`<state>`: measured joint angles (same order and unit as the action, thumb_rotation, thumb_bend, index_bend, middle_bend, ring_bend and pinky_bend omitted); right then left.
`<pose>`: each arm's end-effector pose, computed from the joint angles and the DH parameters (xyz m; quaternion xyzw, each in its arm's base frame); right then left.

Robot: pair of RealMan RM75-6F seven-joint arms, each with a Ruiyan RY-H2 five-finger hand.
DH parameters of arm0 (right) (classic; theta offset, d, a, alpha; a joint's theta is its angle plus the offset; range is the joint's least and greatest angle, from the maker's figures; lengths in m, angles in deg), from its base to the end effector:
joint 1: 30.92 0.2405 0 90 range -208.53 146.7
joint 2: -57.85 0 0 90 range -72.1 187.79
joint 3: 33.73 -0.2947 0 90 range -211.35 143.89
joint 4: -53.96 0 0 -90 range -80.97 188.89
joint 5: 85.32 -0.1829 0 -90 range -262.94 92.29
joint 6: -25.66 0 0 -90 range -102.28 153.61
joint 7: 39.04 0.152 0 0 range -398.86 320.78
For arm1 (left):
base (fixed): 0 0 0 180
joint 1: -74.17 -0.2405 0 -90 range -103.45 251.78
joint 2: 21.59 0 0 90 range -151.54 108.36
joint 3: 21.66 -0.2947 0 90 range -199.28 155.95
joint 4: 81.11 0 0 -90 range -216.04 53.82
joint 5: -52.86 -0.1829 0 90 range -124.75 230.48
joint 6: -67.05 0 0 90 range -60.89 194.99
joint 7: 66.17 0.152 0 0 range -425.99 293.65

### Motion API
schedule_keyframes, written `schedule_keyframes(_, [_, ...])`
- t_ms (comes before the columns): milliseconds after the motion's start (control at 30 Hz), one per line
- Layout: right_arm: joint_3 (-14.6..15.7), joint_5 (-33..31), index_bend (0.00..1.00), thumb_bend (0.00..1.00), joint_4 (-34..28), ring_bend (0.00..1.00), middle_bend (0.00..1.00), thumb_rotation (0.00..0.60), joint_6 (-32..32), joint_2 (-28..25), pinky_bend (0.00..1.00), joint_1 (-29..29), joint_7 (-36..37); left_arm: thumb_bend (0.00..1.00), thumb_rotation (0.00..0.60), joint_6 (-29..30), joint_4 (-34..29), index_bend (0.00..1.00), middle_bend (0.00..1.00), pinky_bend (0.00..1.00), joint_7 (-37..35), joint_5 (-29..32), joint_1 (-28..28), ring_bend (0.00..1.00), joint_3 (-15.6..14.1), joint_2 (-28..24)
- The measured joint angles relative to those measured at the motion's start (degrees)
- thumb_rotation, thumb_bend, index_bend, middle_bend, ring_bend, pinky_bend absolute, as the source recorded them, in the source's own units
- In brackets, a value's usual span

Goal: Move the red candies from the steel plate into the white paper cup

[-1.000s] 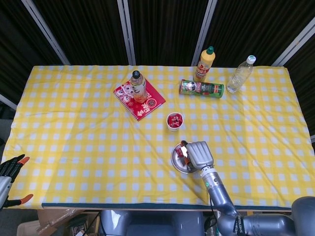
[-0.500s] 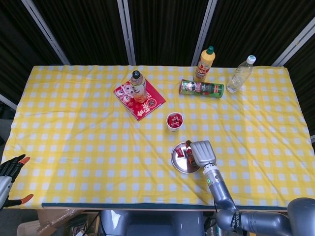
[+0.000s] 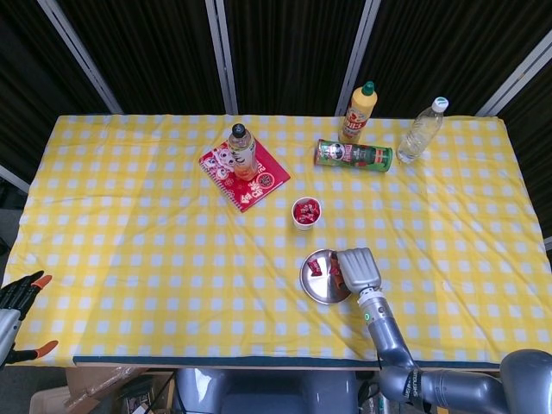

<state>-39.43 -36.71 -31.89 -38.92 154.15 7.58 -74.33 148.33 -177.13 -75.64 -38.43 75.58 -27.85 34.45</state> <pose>-0.2152 -0.3327 -0.0319 0.7143 -0.4256 0.2756 0.4824 -0.3431 0.1358 0.2092 -0.6189 -0.4826 -0.3360 0.5207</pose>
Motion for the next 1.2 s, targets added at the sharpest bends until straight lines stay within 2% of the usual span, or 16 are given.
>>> schedule_keyframes(333, [-0.21, 1.97, 0.59, 0.43, -1.59, 0.83, 0.79, 0.600, -0.40, -0.73, 0.99, -0.60, 0.44, 0.07, 0.600, 0.08, -0.45, 0.00, 0.00, 0.00, 0.18, -0.20, 0.05, 0.00, 0.00, -0.10])
schedule_keyframes(567, [-1.88, 4.32, 0.59, 0.43, -6.95, 0.83, 0.79, 0.600, -2.05, -3.26, 0.99, -0.39, 0.20, 0.07, 0.600, 0.06, -0.56, 0.00, 0.00, 0.00, 0.25, -0.20, 0.03, 0.00, -0.05, -0.18])
schedule_keyframes(733, [-5.68, 4.89, 0.59, 0.42, -10.88, 0.83, 0.79, 0.600, -2.92, -5.65, 0.99, 0.99, -0.71, 0.07, 0.600, 0.13, -0.39, 0.00, 0.00, 0.00, 0.02, -0.38, -0.01, 0.00, -0.15, -0.20])
schedule_keyframes(900, [-9.91, 1.85, 0.59, 0.42, -12.01, 0.83, 0.79, 0.600, -1.95, -6.89, 0.99, 3.61, -1.99, 0.07, 0.600, -0.11, -0.09, 0.00, 0.00, 0.00, -0.39, -0.32, 0.05, 0.00, -0.22, -0.22])
schedule_keyframes(1067, [-12.81, -0.71, 0.59, 0.42, -9.39, 0.83, 0.79, 0.600, -0.02, -6.59, 0.99, 6.80, -2.80, 0.07, 0.600, -0.61, -0.20, 0.00, 0.00, 0.00, -0.52, -0.11, 0.25, 0.00, -0.23, -0.31])
schedule_keyframes(1200, [-14.57, -2.65, 0.59, 0.42, -4.77, 0.83, 0.79, 0.600, 2.03, -5.27, 0.99, 9.16, -2.76, 0.07, 0.600, -1.14, -0.57, 0.00, 0.00, 0.00, -0.64, 0.22, 0.47, 0.00, -0.20, -0.49])
